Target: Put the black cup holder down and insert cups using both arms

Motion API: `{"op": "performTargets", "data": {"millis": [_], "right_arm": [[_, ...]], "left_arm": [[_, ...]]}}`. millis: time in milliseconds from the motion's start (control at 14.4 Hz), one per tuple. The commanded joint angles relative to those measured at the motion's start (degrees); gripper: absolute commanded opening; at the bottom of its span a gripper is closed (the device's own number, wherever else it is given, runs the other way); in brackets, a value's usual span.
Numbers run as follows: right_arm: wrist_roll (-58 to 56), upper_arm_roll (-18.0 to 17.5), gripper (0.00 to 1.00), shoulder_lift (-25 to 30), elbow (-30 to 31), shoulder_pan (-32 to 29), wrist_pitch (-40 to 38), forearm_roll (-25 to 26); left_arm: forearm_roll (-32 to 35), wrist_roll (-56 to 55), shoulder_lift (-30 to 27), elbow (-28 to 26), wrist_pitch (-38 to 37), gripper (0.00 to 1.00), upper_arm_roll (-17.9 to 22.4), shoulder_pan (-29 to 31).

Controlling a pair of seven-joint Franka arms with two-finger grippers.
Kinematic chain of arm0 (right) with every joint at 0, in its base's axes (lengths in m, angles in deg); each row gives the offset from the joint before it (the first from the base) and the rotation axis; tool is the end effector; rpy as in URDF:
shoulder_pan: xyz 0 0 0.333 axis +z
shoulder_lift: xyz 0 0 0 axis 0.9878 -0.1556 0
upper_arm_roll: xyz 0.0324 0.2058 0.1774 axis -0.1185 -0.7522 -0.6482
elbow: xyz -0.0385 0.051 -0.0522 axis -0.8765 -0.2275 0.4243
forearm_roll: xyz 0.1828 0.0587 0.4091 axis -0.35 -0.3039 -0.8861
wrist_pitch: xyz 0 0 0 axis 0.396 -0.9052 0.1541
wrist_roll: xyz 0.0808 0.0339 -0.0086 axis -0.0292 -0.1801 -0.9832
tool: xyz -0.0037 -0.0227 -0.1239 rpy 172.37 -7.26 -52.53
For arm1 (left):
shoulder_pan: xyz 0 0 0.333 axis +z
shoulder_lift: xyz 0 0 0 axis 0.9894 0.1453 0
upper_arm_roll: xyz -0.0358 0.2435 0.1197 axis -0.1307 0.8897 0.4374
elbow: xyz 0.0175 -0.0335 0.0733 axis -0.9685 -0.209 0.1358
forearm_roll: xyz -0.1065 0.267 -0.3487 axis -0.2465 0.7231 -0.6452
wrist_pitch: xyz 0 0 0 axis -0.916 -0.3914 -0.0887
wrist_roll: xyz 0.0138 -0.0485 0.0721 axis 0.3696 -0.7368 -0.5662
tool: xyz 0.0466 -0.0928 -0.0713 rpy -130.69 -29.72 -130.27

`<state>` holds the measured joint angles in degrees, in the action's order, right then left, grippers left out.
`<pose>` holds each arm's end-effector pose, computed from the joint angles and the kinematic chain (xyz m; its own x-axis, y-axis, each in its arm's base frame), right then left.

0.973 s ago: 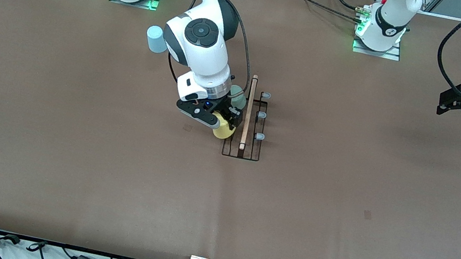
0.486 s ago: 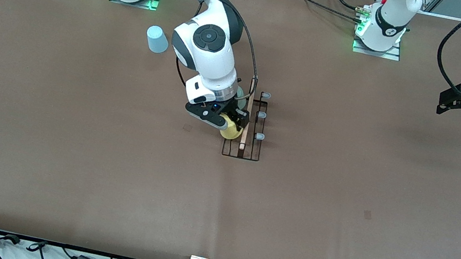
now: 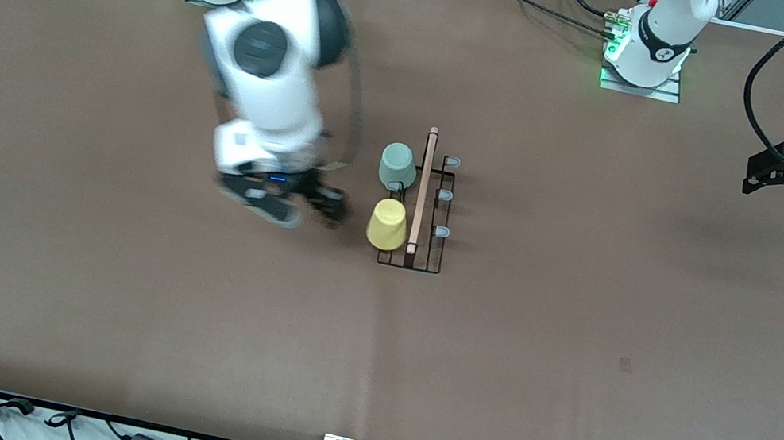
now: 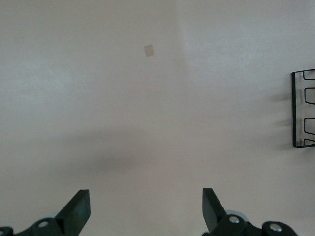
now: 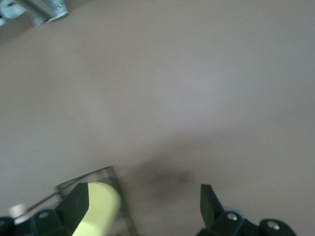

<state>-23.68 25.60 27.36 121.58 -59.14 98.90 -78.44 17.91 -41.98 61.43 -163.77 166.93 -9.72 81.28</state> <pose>0.6385 0.3509 0.3598 0.9285 -0.3451 0.1371 -0.3376 -0.9383 -0.0755 0.6016 -0.0126 0.5295 0.9930 -0.1097 -0.0431 -0.1104 -0.9938 -0.0147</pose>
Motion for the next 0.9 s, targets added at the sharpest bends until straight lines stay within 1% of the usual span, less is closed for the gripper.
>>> {"op": "performTargets", "data": {"millis": [0, 139, 208, 278, 347, 417, 486, 556, 695, 834], "right_arm": [[-17.3, -1.7, 1.00, 8.6, 6.2, -10.3, -6.2, 0.0], [-31.5, -1.7, 1.00, 13.4, 9.3, -18.5, -8.7, -1.0], [-37.1, -1.7, 1.00, 15.4, 9.3, -22.6, -11.4, -2.5], [-41.1, -1.1, 1.00, 16.5, 8.8, -24.7, -14.4, -3.8], [-44.6, 0.2, 1.00, 17.6, 7.1, -25.9, -17.4, -3.9], [-47.0, 2.6, 1.00, 17.9, 4.1, -26.4, -20.9, -3.7], [-48.0, 4.6, 1.00, 17.9, 1.0, -26.6, -24.6, -3.9], [-48.5, 5.7, 1.00, 17.8, -1.3, -26.7, -27.3, -3.7], [-48.0, 6.9, 1.00, 17.8, -1.5, -26.7, -28.1, -3.4], [-48.4, 7.0, 1.00, 17.7, -1.7, -27.1, -29.5, -4.1]], "left_arm": [[-1.1, 1.1, 0.1, 1.0, -1.1, 1.00, -0.1, 0.4], [-1.0, 1.1, 0.1, 1.0, -1.0, 1.00, -0.1, 0.4], [-1.0, 1.1, 0.1, 1.0, -1.0, 1.00, -0.1, 0.4], [-1.0, 1.1, 0.0, 1.0, -0.9, 1.00, -0.1, 0.4], [-0.8, 1.1, 0.1, 1.0, -0.9, 1.00, -0.1, 0.5], [-0.7, 1.0, 0.1, 1.1, -0.7, 1.00, -0.1, 0.5], [-0.6, 1.0, 0.0, 1.1, -0.6, 1.00, 0.0, 0.6], [-0.6, 1.2, 0.1, 1.1, -0.6, 1.00, 0.0, 0.7], [-0.6, 1.2, 0.0, 1.2, -0.6, 1.00, 0.0, 0.7], [-0.7, 1.2, 0.1, 2.0, -0.7, 1.00, 0.0, 0.8]]}}
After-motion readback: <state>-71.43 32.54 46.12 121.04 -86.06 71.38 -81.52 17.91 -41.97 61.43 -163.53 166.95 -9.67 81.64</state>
